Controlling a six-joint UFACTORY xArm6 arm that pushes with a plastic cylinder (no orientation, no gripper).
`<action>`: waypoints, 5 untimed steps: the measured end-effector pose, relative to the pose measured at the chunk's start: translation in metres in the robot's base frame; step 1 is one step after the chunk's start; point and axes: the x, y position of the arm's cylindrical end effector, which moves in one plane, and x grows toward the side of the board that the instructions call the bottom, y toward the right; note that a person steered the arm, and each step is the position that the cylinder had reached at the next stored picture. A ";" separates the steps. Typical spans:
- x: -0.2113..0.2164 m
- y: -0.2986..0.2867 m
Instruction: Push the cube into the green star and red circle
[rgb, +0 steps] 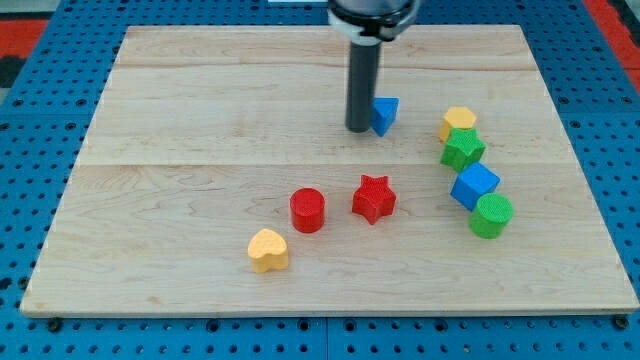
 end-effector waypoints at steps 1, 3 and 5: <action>0.000 0.006; -0.027 0.059; -0.069 0.056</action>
